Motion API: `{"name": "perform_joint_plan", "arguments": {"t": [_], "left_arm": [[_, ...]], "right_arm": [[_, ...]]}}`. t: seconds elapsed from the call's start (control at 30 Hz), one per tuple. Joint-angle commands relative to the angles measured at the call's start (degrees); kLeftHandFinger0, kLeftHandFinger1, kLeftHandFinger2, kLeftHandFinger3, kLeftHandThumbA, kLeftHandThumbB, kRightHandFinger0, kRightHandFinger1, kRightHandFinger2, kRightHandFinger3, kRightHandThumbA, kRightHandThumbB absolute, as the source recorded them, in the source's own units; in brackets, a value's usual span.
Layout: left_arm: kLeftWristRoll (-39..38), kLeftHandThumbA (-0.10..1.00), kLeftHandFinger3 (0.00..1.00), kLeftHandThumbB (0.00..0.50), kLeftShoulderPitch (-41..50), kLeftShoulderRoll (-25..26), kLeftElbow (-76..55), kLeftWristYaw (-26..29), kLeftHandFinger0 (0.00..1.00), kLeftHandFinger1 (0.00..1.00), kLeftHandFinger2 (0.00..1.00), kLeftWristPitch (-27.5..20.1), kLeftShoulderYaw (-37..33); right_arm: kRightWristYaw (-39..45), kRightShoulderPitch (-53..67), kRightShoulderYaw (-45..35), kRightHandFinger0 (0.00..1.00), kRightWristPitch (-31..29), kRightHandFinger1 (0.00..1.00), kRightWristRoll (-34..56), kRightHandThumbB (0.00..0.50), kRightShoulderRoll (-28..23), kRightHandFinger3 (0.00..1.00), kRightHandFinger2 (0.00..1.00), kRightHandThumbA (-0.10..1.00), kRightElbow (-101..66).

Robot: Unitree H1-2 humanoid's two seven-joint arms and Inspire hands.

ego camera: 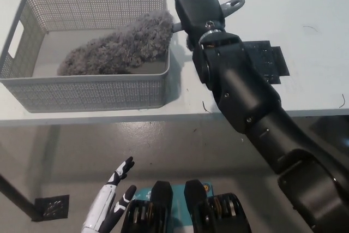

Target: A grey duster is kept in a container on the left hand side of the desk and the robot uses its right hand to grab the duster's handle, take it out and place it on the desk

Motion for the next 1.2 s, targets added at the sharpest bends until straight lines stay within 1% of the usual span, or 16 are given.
{"name": "perform_joint_plan", "arguments": {"t": [0.0,0.07,0.2,0.23,0.27,0.3,0.33,0.43,0.5,0.53,0.6,0.67,0.83,1.07,1.13,1.17], "left_arm": [[0.1,1.00,1.00,0.100,-0.3,0.8,-1.2,0.4,1.00,1.00,1.00,-2.8,-0.4],[0.1,1.00,1.00,0.092,-0.3,0.8,-1.0,0.4,1.00,1.00,1.00,-3.0,-0.3],[0.9,1.00,1.00,0.098,-0.6,0.4,-0.6,1.0,1.00,1.00,1.00,-3.3,-0.5],[1.1,1.00,1.00,0.099,-0.4,0.3,-0.9,1.0,1.00,1.00,1.00,-3.1,-0.5],[1.1,1.00,1.00,0.095,-0.4,0.4,-0.9,1.0,1.00,1.00,1.00,-3.1,-0.5],[1.1,1.00,1.00,0.094,-0.5,0.4,-0.9,1.0,1.00,1.00,1.00,-3.2,-0.5],[1.1,1.00,1.00,0.098,-0.6,0.4,-0.8,1.1,1.00,1.00,1.00,-3.4,-0.5],[0.5,1.00,1.00,0.084,-0.7,0.4,-0.8,0.7,1.00,1.00,1.00,-3.4,-0.5],[0.6,1.00,1.00,0.087,-0.8,0.6,-1.0,0.5,1.00,1.00,1.00,-3.2,-0.6],[0.5,1.00,1.00,0.088,-0.9,0.7,-1.2,0.3,1.00,1.00,1.00,-3.0,-0.5],[0.7,1.00,1.00,0.103,-0.9,0.8,-1.4,0.1,1.00,1.00,1.00,-2.3,-0.5],[0.9,1.00,1.00,0.107,-0.9,0.8,-1.3,0.2,1.00,1.00,1.00,-2.2,-0.6],[1.1,1.00,1.00,0.095,-0.9,0.8,-1.2,0.2,1.00,1.00,1.00,-2.3,-0.7],[1.1,1.00,1.00,0.080,-0.7,0.6,-1.3,0.3,1.00,1.00,1.00,-2.0,-0.7],[1.4,1.00,1.00,0.072,-0.7,0.6,-1.5,0.4,1.00,1.00,1.00,-2.0,-0.7],[1.5,1.00,1.00,0.068,-0.6,0.6,-1.5,0.4,1.00,1.00,1.00,-1.9,-0.7]], "right_arm": [[-23.8,-7.3,-0.9,1.00,-5.8,1.00,4.7,0.500,0.4,1.00,1.00,0.70,11.3],[-30.0,-9.2,-0.9,1.00,-8.2,1.00,5.6,0.500,0.3,1.00,1.00,0.60,17.0],[-28.9,-11.1,-0.7,1.00,-7.9,1.00,6.4,0.500,0.3,1.00,1.00,0.56,21.3],[-31.5,-10.9,-1.2,0.92,-9.0,0.82,7.2,0.474,0.3,0.95,0.84,0.47,22.0],[-34.3,-10.6,-1.6,0.63,-10.1,0.59,7.7,0.397,0.3,0.77,0.64,0.32,22.4],[-39.2,-10.2,-1.5,0.13,-11.2,0.12,7.6,0.283,0.3,0.39,0.27,-0.02,22.7],[-44.2,-9.8,-1.6,0.01,-12.6,0.00,7.6,0.192,0.2,0.15,0.04,-0.10,23.3],[-47.7,-9.4,-3.0,0.00,-16.3,0.06,9.7,0.122,0.2,0.44,0.41,-0.10,23.7],[-48.7,-9.2,-3.7,0.00,-17.9,0.24,10.9,0.127,0.2,0.75,0.62,-0.10,23.2],[-50.1,-9.3,-4.2,0.00,-19.4,0.22,11.6,0.171,0.2,0.71,0.64,-0.10,23.0],[-51.4,-9.3,-4.7,0.00,-20.2,0.25,12.3,0.120,0.2,0.65,0.67,-0.10,22.9],[-52.1,-9.3,-6.5,0.00,-22.8,0.23,14.6,0.129,0.5,0.51,0.62,-0.10,22.7],[-50.9,-9.8,-13.5,0.00,-27.9,0.15,22.3,0.062,1.7,0.47,0.49,-0.03,21.9],[-46.5,-11.1,-29.5,0.00,-35.4,0.04,39.3,0.107,5.0,0.29,0.40,-0.10,19.0],[-45.5,-11.7,-32.0,0.00,-34.9,0.01,41.4,0.099,5.7,0.28,0.38,-0.10,17.3],[-44.8,-12.1,-33.2,0.00,-34.5,0.00,42.3,0.093,6.1,0.35,0.38,-0.10,16.0]]}}
